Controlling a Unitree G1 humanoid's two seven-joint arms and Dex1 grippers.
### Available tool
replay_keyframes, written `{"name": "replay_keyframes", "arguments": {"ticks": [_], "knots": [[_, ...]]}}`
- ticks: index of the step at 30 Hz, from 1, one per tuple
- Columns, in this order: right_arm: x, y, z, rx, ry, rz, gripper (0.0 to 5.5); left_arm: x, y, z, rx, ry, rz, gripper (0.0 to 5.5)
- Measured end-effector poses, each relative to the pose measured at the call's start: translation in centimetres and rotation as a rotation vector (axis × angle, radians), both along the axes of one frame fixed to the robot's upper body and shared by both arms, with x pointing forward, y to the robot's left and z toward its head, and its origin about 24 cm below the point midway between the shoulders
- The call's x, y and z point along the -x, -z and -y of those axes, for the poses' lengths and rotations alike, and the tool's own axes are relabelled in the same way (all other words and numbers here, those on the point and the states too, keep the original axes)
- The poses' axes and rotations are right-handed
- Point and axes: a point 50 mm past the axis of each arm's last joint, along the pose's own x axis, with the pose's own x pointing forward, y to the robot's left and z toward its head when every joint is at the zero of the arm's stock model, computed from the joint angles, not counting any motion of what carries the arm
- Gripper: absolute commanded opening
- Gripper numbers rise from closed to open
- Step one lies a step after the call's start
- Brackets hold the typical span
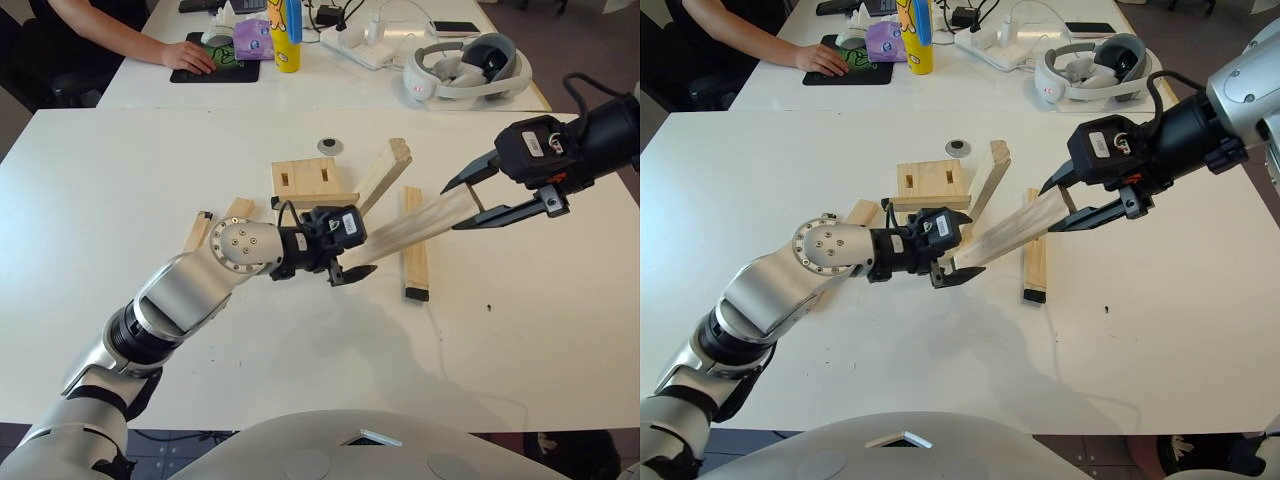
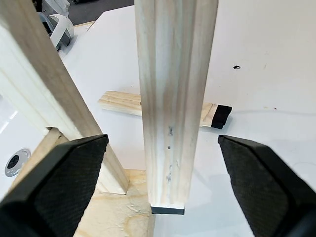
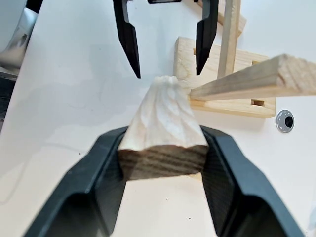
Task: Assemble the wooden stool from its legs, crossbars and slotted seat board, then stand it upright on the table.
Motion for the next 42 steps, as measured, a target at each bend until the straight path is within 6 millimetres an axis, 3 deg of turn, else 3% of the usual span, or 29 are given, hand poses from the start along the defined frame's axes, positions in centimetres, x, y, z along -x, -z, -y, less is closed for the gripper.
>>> {"name": "replay_keyframes", "arguments": {"ticks": [11, 24, 40, 41, 42], "knots": [[-0.2, -0.1, 0.0, -0.004, 0.005, -0.004, 2.01, 0.4, 0.1, 1.4, -0.011, 0.028, -0.002, 4.13], [-0.2, -0.1, -0.1, -0.006, 0.001, -0.008, 2.01, 0.3, 0.0, 1.3, -0.009, 0.023, 0.001, 2.08], [-0.1, 0.0, -0.1, -0.006, 0.003, -0.012, 2.01, 0.3, 0.0, 1.3, -0.012, 0.026, 0.001, 2.05], [-0.2, 0.0, -0.1, -0.005, 0.004, -0.012, 2.01, 0.3, 0.0, 1.4, -0.015, 0.027, 0.005, 2.42], [-0.2, 0.0, -0.1, -0.004, 0.005, -0.01, 2.01, 0.2, 0.1, 1.4, -0.015, 0.027, 0.007, 2.45]]}}
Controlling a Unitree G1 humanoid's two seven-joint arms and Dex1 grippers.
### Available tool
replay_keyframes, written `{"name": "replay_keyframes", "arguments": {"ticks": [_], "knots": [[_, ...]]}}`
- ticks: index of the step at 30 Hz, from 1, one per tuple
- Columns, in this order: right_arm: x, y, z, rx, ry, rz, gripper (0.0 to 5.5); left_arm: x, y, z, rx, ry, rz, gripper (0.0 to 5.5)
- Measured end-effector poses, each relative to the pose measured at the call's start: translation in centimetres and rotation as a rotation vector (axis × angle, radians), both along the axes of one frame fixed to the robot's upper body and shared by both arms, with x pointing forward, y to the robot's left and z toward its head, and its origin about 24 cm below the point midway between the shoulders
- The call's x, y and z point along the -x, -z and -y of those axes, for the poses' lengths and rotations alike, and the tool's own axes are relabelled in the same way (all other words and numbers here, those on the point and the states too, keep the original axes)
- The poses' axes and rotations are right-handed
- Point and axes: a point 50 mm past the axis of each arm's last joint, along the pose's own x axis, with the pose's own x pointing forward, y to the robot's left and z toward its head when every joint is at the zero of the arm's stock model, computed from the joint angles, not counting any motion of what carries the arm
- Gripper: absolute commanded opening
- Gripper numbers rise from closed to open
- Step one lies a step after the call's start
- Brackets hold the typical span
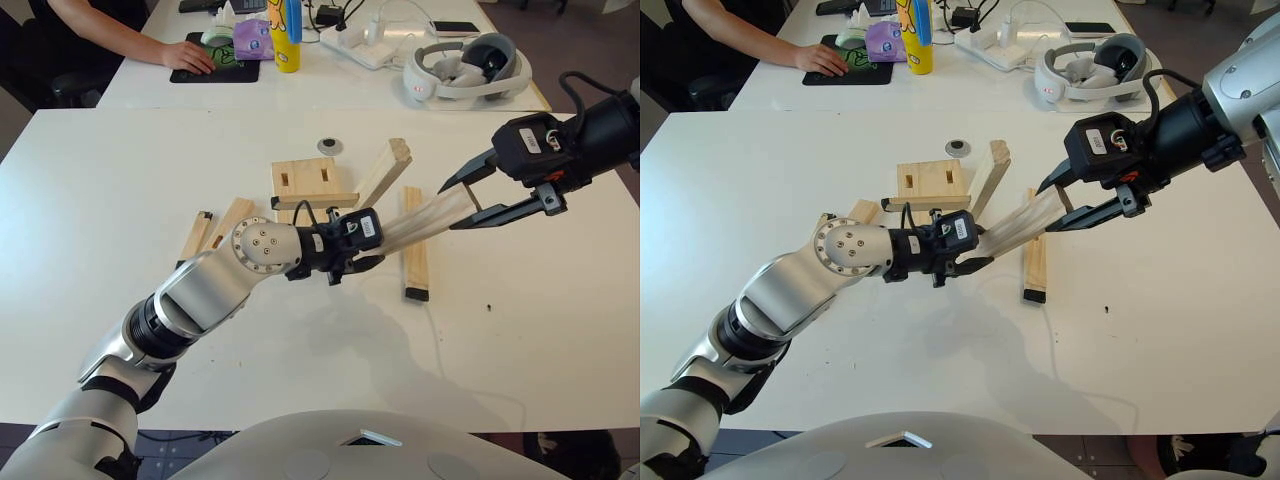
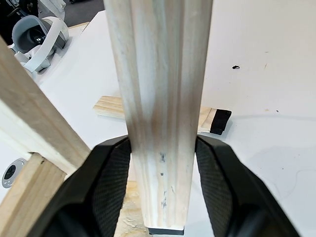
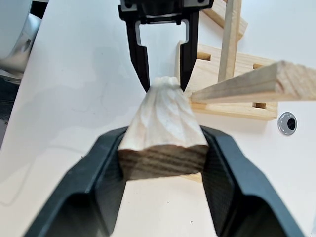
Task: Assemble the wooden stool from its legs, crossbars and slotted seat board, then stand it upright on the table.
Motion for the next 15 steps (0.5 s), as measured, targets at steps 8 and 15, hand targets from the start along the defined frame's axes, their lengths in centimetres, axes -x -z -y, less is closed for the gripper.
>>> {"name": "replay_keyframes", "arguments": {"ticks": [8, 15], "knots": [[0.01, -0.13, -0.05, -0.004, -0.004, 0.003, 2.01, -0.45, 0.3, -0.36, -0.02, -0.034, -0.008, 3.1], [-0.04, -0.05, -0.2, -0.01, -0.011, 0.0, 2.01, -0.34, 0.14, -0.04, 0.001, -0.025, -0.018, 2.85]]}}
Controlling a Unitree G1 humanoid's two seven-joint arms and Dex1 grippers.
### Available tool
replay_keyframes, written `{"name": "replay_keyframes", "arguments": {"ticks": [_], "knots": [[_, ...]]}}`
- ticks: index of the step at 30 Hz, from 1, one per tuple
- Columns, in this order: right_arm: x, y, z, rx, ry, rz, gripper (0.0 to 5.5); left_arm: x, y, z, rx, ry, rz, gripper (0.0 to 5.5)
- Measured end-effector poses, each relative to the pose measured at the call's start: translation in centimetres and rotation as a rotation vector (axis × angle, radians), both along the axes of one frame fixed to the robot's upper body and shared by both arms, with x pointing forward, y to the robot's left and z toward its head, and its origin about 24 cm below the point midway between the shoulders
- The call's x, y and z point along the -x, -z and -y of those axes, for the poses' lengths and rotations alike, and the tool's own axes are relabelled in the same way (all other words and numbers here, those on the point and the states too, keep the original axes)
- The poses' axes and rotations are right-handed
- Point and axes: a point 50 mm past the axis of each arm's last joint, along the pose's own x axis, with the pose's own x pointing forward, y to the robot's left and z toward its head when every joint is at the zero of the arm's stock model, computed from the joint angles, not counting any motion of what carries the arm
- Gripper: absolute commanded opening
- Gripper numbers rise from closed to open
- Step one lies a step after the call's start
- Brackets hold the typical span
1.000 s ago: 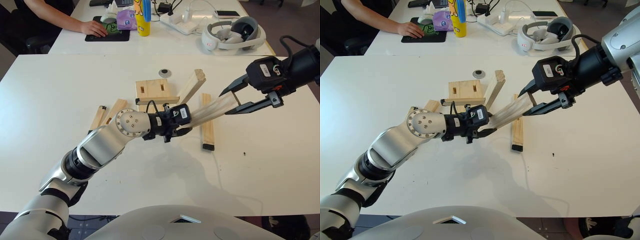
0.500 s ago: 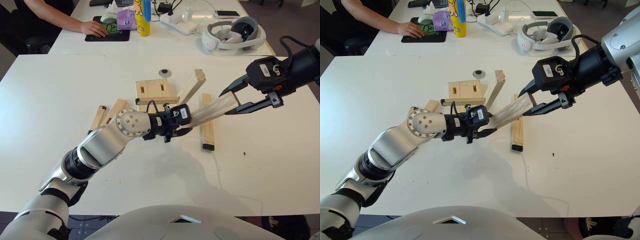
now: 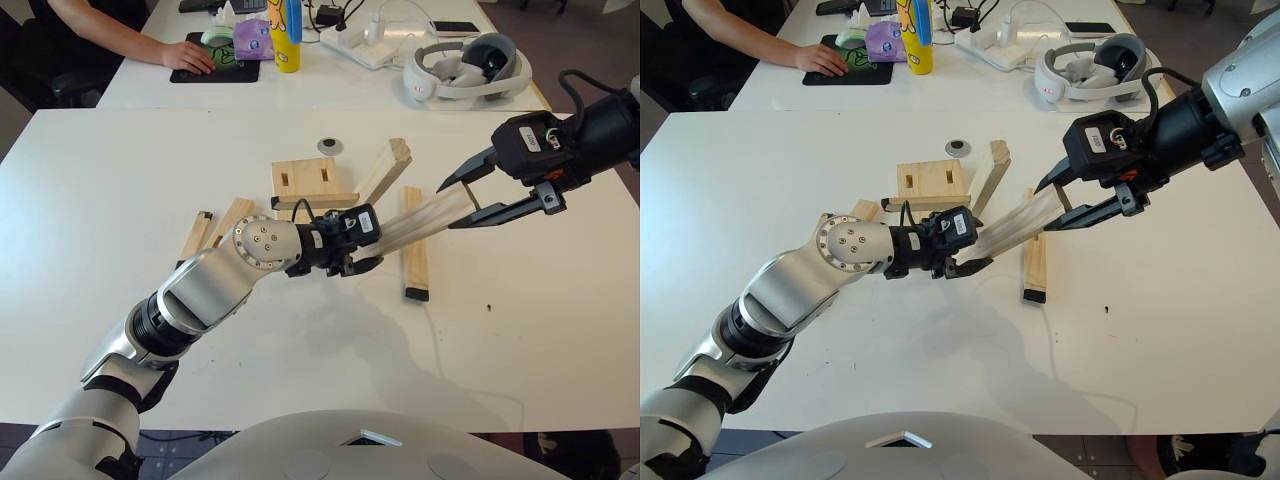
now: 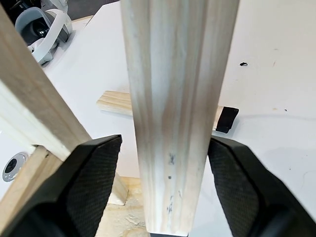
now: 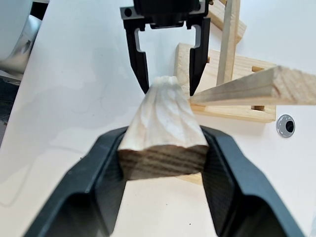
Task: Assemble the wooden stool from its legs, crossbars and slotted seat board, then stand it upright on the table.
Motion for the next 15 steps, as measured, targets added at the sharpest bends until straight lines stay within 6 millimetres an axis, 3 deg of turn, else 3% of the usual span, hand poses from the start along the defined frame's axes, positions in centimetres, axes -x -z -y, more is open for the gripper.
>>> {"name": "replay_keyframes", "arguments": {"ticks": [4, 13, 15], "knots": [[-0.02, -0.04, -0.02, -0.001, 0.0, 0.001, 2.01, 0.12, 0.02, 0.06, 0.002, 0.005, -0.008, 2.1], [-0.25, 0.01, -0.04, -0.01, -0.006, 0.006, 2.01, 0.16, 0.04, -0.05, 0.003, 0.002, -0.011, 2.05], [-0.48, 0.09, -0.06, -0.022, -0.007, 0.005, 2.5, 0.05, 0.01, -0.16, 0.009, -0.003, -0.005, 2.05]]}}
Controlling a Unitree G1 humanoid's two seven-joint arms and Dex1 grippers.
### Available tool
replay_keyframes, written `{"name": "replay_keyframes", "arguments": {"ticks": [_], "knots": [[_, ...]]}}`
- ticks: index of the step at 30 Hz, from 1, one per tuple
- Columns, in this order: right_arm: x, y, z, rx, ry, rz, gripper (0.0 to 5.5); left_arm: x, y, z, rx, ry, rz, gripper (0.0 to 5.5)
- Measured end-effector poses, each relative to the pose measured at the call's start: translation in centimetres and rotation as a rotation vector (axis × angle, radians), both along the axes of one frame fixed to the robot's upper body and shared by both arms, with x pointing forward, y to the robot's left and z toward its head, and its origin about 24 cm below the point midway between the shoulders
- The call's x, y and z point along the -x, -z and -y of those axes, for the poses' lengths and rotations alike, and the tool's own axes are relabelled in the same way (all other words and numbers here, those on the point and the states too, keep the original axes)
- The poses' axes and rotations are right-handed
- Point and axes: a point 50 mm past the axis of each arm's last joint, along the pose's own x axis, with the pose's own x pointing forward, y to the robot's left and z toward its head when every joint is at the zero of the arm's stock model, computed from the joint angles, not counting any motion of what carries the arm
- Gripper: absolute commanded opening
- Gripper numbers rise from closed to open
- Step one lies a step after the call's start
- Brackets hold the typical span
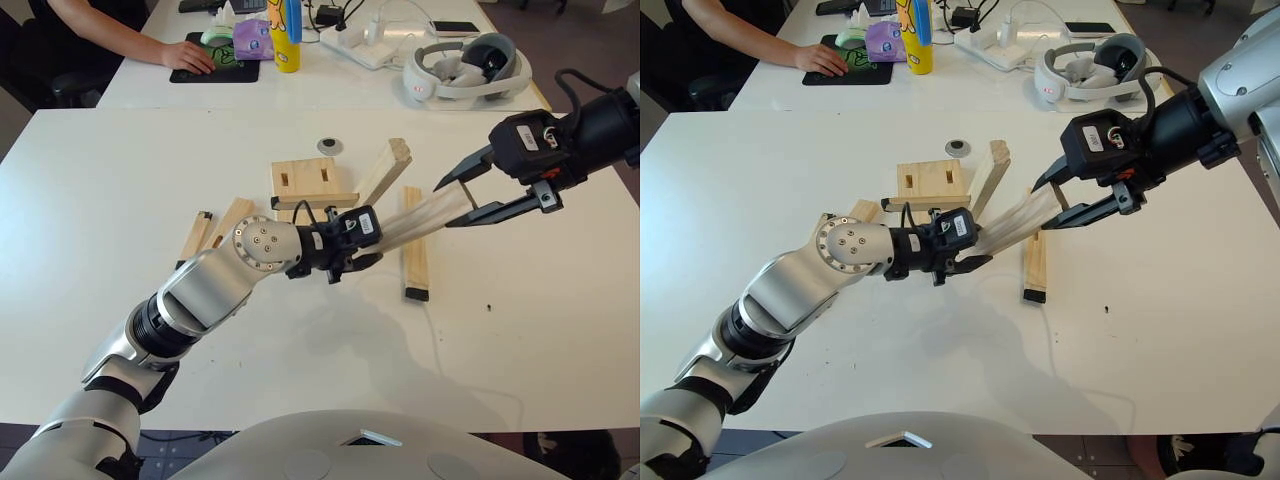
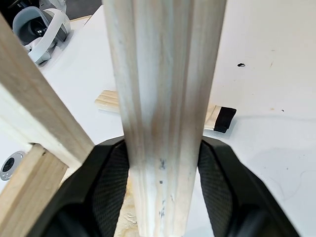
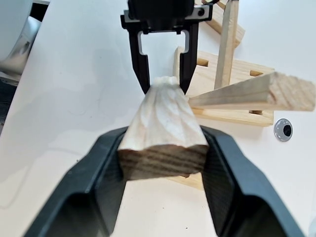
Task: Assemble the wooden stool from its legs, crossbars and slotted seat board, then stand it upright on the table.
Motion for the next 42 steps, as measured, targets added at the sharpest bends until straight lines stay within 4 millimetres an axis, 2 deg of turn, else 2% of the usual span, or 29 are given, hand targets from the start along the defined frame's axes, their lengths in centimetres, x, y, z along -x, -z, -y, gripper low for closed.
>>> {"name": "replay_keyframes", "arguments": {"ticks": [7, 11, 15, 19, 21, 22, 25, 26, 28, 30, 36, 39, 40, 42], "knots": [[-1.0, -1.3, 1.1, -0.193, 0.114, -0.046, 3.71, -0.4, -0.7, 0.0, 0.098, -0.02, 0.047, 2.05], [-0.9, -1.0, 1.9, -0.276, 0.158, -0.125, 4.46, 0.0, -0.6, 0.4, 0.154, 0.008, 0.029, 2.05], [-0.2, -1.8, 3.2, -0.449, 0.168, -0.229, 4.52, 1.0, -1.2, 0.9, 0.268, 0.052, 0.022, 2.05], [0.2, -2.3, 7.3, -0.628, 0.307, -0.262, 4.52, 1.5, -3.0, 0.3, 0.411, 0.064, 0.03, 2.05], [0.2, -0.6, 10.2, -0.652, 0.447, -0.271, 4.52, 1.9, -4.6, -0.5, 0.518, 0.076, 0.019, 2.05], [0.4, 1.0, 11.5, -0.605, 0.524, -0.267, 4.52, 2.0, -4.9, -0.7, 0.563, 0.077, -0.027, 2.05], [1.5, 7.2, 14.1, -0.435, 0.755, -0.344, 4.52, 3.0, -8.0, -2.0, 0.718, 0.16, -0.004, 2.05], [2.0, 8.6, 14.1, -0.414, 0.78, -0.372, 4.52, 3.0, -8.7, -2.6, 0.751, 0.162, 0.002, 2.05], [3.4, 11.6, 13.0, -0.45, 0.797, -0.433, 4.28, 2.6, -10.9, -4.6, 0.799, 0.143, 0.068, 2.05], [3.9, 12.2, 11.8, -0.52, 0.783, -0.444, 3.91, 2.3, -11.2, -5.1, 0.754, 0.135, 0.075, 2.05], [3.2, 9.8, 10.6, -0.627, 0.75, -0.398, 2.95, 2.1, -9.4, -5.0, 0.678, 0.113, 0.002, 2.05], [3.0, 7.2, 9.5, -0.744, 0.677, -0.395, 2.41, 2.0, -8.3, -4.9, 0.636, 0.088, -0.018, 2.05], [2.8, 5.8, 8.8, -0.762, 0.627, -0.367, 2.29, 1.9, -7.4, -4.8, 0.599, 0.073, -0.032, 2.05], [2.7, 5.1, 8.2, -0.761, 0.607, -0.356, 1.98, 1.9, -7.0, -4.6, 0.575, 0.066, -0.032, 2.05]]}}
